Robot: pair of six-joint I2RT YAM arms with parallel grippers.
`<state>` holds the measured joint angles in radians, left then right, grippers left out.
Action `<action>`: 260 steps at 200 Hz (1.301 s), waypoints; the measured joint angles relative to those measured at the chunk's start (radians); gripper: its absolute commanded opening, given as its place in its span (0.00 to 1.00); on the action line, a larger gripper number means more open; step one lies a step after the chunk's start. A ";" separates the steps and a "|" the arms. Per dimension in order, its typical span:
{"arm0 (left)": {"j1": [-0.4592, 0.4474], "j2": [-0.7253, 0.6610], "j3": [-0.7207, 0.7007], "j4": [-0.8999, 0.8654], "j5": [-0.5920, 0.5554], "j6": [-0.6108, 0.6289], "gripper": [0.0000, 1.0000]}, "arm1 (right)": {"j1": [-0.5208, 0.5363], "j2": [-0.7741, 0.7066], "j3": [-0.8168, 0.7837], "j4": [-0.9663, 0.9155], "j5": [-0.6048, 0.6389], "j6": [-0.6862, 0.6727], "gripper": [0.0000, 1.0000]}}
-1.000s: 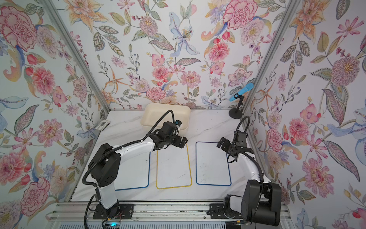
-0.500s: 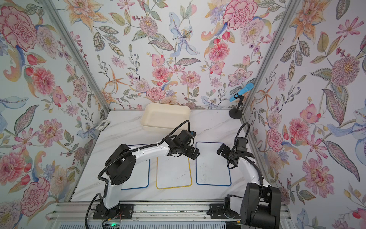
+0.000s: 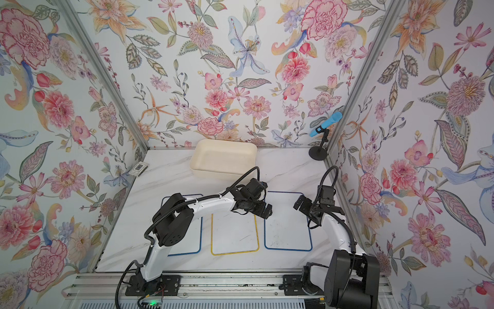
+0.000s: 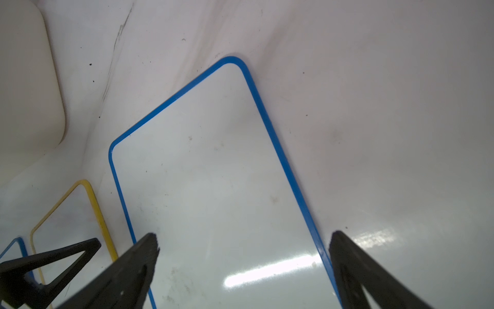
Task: Put the whiteboard into the storage box
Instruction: Adjust the whiteboard at the center of the board.
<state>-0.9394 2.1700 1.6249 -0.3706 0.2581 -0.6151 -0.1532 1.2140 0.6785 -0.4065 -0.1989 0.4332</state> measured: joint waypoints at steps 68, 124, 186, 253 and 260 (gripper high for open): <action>-0.011 0.046 0.050 -0.045 0.014 -0.014 1.00 | 0.000 0.058 0.000 -0.002 -0.014 -0.003 1.00; -0.023 0.065 0.069 -0.049 0.027 -0.013 1.00 | 0.002 0.098 0.001 -0.002 -0.039 -0.007 1.00; -0.015 -0.014 -0.097 0.095 0.035 -0.013 1.00 | 0.010 0.118 0.002 -0.002 -0.063 -0.010 1.00; 0.034 -0.105 -0.261 0.201 0.066 -0.013 1.00 | 0.043 0.153 0.010 -0.002 -0.087 -0.017 1.00; 0.037 -0.108 -0.267 0.208 0.071 -0.010 1.00 | 0.044 0.155 0.013 -0.002 -0.090 -0.018 1.00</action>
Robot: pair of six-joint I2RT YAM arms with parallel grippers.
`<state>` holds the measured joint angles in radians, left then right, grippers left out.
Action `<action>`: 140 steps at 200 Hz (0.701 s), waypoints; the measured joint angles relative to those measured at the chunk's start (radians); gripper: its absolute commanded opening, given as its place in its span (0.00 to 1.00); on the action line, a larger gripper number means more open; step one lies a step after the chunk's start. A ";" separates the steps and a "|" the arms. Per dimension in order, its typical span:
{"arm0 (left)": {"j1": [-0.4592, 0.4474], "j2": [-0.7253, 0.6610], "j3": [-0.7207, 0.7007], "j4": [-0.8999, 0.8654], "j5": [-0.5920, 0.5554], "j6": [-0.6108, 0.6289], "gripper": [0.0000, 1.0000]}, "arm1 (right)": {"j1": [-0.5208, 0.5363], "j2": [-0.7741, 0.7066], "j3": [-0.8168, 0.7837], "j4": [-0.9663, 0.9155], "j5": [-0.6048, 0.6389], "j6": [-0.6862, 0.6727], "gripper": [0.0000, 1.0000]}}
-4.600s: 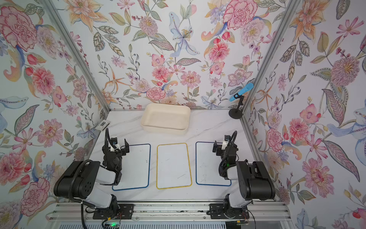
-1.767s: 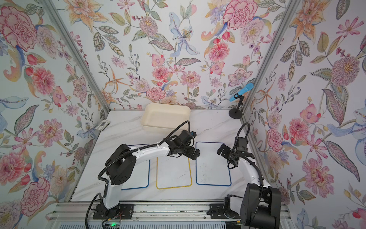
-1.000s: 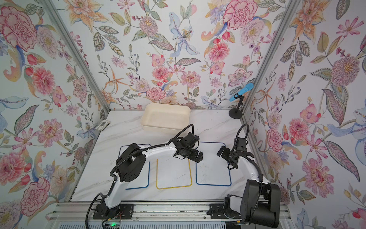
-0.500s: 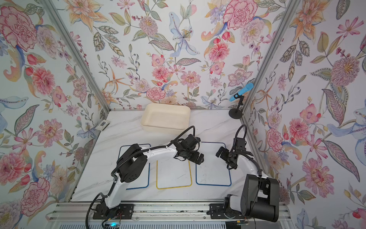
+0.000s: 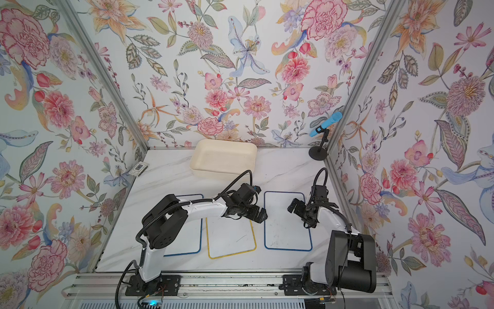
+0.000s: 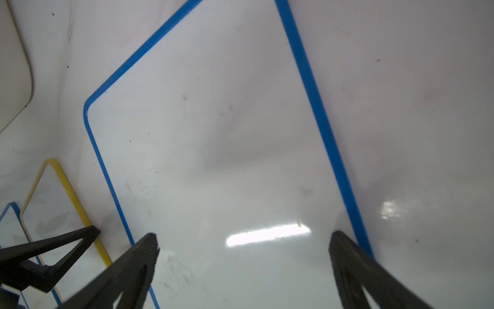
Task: Put the whiteboard into the storage box
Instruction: Adjust the whiteboard at the center of the board.
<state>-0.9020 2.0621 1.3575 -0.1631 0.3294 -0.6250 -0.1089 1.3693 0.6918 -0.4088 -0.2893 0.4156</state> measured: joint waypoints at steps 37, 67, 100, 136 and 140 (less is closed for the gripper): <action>0.016 -0.021 -0.038 0.028 0.008 0.007 1.00 | 0.016 0.022 0.010 -0.003 -0.001 -0.008 1.00; 0.018 -0.012 -0.011 0.000 0.016 0.007 1.00 | 0.016 0.023 0.027 -0.030 0.024 -0.015 1.00; 0.000 0.045 0.096 -0.079 0.031 0.012 1.00 | 0.016 0.036 0.056 -0.054 0.066 -0.020 1.00; -0.020 0.054 0.106 -0.079 0.062 0.012 1.00 | 0.016 0.043 0.067 -0.081 0.119 -0.028 1.00; -0.021 0.053 0.101 -0.074 0.065 0.011 1.00 | 0.017 0.043 0.071 -0.088 0.129 -0.030 1.00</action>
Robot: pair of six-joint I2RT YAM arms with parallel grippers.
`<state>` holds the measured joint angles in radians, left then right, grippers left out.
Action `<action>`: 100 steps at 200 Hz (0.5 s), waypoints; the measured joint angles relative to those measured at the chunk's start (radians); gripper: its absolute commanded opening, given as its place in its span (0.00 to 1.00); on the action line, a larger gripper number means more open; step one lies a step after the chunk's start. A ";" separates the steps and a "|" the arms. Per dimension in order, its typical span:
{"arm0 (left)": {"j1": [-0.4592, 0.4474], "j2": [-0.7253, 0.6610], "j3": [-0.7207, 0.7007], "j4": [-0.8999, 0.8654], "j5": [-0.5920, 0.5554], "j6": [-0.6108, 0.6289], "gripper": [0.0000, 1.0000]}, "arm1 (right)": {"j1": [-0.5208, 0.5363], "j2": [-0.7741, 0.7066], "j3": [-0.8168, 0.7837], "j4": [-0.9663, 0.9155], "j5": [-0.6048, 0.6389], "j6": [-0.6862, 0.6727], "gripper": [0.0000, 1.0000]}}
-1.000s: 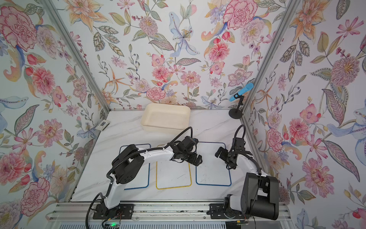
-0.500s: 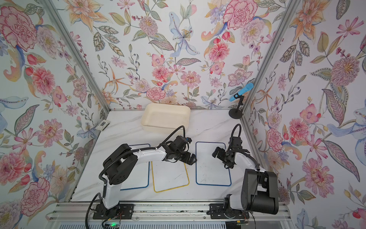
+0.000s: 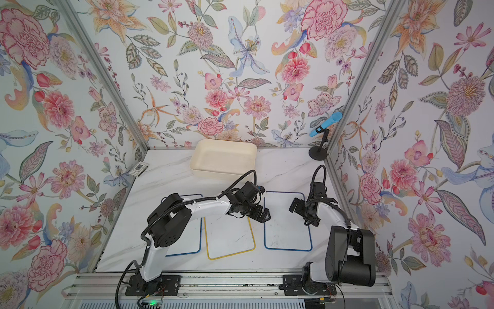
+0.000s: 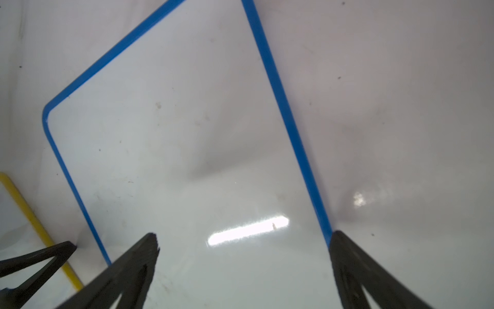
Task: Put the whiteboard into the storage box
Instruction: Adjust the whiteboard at the center of the board.
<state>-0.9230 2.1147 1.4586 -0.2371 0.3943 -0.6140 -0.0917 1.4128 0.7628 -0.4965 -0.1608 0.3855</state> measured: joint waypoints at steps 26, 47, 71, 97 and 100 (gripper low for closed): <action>-0.005 -0.009 -0.014 0.012 0.010 -0.029 1.00 | 0.001 0.018 0.039 -0.031 0.061 -0.008 1.00; -0.018 -0.009 -0.005 -0.005 0.010 -0.050 1.00 | 0.001 0.051 0.077 -0.042 0.092 -0.012 1.00; -0.040 0.005 0.032 -0.059 0.011 -0.069 1.00 | 0.006 0.103 0.117 -0.055 0.122 -0.019 1.00; -0.051 0.014 0.049 -0.072 0.016 -0.093 1.00 | 0.006 0.141 0.129 -0.062 0.141 -0.030 1.00; -0.052 0.015 0.050 -0.074 0.018 -0.095 1.00 | 0.006 0.146 0.129 -0.062 0.142 -0.031 1.00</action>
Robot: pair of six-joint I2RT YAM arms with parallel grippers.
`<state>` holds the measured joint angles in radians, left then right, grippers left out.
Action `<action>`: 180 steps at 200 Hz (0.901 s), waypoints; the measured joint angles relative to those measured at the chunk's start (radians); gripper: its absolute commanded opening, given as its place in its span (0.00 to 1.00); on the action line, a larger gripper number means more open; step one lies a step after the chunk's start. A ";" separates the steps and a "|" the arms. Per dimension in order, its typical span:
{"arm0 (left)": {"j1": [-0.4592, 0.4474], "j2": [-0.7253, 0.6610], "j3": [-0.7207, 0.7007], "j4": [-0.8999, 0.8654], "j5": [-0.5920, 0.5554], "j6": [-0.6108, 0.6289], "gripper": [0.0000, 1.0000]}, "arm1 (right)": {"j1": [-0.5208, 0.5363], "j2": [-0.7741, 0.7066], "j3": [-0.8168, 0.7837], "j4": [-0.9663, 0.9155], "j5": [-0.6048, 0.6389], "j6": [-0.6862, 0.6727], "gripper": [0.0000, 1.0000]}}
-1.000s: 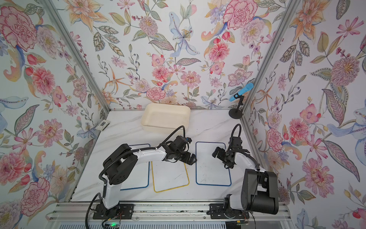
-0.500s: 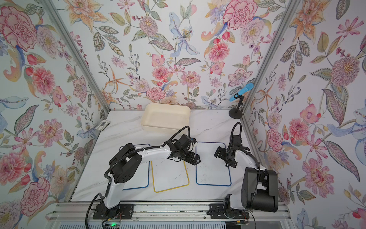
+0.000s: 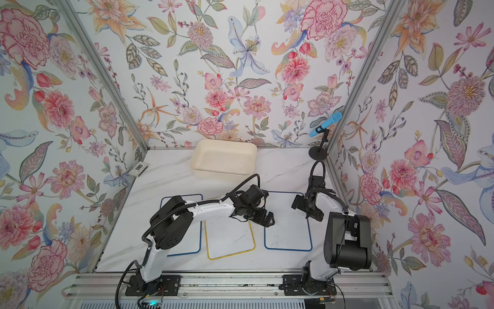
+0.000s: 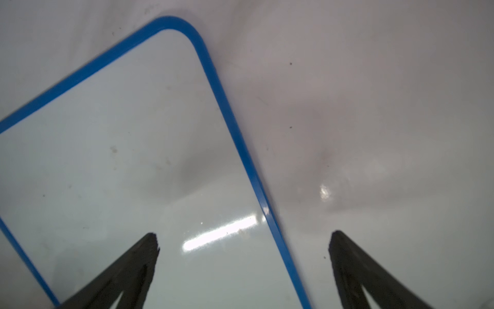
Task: Put the whiteboard into the storage box
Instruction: Adjust the whiteboard at the center of the board.
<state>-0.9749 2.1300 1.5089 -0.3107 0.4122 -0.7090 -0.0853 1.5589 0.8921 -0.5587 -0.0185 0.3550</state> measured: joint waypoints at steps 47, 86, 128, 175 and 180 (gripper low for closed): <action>0.000 0.011 0.012 0.009 0.015 -0.039 1.00 | 0.009 0.066 0.020 -0.014 -0.006 -0.020 1.00; -0.001 0.045 0.060 0.012 0.029 -0.048 1.00 | 0.021 0.077 0.035 -0.013 -0.026 -0.028 1.00; -0.001 0.057 0.073 0.019 0.030 -0.048 1.00 | 0.021 0.078 0.037 -0.003 -0.059 -0.034 1.00; 0.008 0.059 0.072 0.025 0.034 -0.047 1.00 | 0.029 0.081 0.039 0.025 -0.099 -0.038 1.00; 0.010 0.059 0.069 0.027 0.035 -0.047 1.00 | 0.032 0.081 0.039 0.030 -0.106 -0.038 1.00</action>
<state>-0.9646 2.1891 1.5784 -0.2832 0.4473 -0.7555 -0.0532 1.6402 0.9306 -0.5285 -0.1246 0.3172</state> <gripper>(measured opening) 0.996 0.999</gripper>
